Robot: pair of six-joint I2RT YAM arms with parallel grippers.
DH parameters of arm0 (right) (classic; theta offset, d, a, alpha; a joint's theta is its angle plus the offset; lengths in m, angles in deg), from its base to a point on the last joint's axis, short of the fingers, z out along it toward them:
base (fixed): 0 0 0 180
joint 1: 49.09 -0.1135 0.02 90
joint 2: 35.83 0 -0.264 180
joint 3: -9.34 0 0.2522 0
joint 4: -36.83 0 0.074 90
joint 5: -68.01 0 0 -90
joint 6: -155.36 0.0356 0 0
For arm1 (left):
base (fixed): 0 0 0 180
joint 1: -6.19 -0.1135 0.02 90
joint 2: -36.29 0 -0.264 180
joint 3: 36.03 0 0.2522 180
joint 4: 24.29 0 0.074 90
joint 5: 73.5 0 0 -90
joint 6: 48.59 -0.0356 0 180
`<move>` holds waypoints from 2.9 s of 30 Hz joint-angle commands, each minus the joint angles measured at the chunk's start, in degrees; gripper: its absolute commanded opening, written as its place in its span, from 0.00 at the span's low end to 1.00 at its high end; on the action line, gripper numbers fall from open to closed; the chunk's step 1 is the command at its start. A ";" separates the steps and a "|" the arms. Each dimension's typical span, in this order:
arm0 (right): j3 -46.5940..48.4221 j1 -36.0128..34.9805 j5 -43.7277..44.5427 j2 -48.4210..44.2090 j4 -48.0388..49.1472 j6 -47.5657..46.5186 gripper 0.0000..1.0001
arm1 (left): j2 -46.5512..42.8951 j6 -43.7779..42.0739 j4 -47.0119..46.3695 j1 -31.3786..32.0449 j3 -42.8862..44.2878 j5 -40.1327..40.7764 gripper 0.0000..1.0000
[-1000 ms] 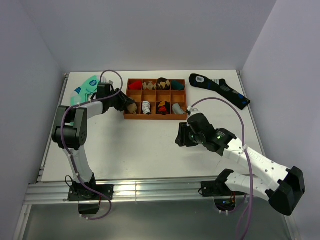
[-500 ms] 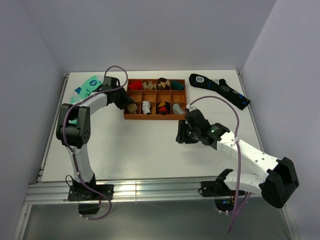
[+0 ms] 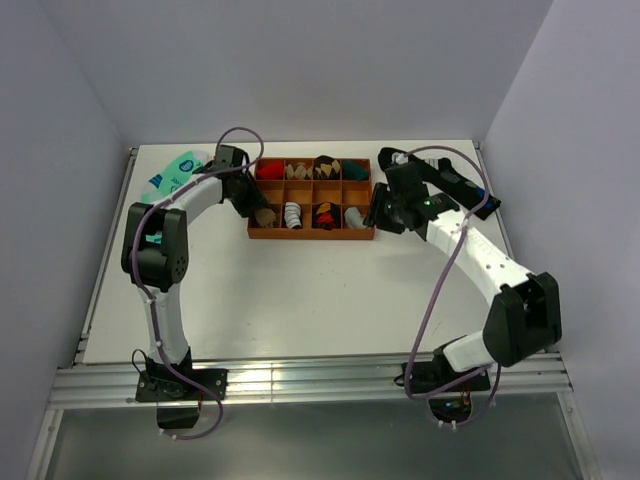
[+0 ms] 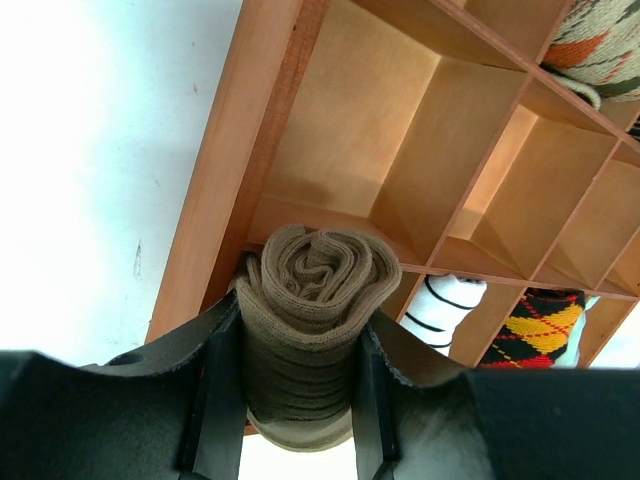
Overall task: Roll the socks
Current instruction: Place the sock in the storage box.
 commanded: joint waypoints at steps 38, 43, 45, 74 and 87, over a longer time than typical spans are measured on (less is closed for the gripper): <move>18.72 8.44 -1.27 31.74 3.99 -8.61 0.25 | 16.23 -0.98 32.67 2.59 13.99 7.98 0.00; 18.81 8.44 -1.62 32.18 4.17 -8.70 0.20 | 18.25 -2.48 37.07 2.68 15.65 8.07 0.00; 18.98 8.44 -1.62 32.45 4.08 -8.79 0.16 | 18.43 -2.22 38.38 2.50 15.22 7.28 0.00; 16.00 7.91 -0.56 29.64 4.96 -9.23 0.09 | 22.74 6.83 49.38 -0.75 17.16 18.61 0.00; 16.08 7.91 -1.35 30.60 5.49 -9.23 0.06 | 21.42 6.93 45.51 -0.66 16.71 21.61 0.00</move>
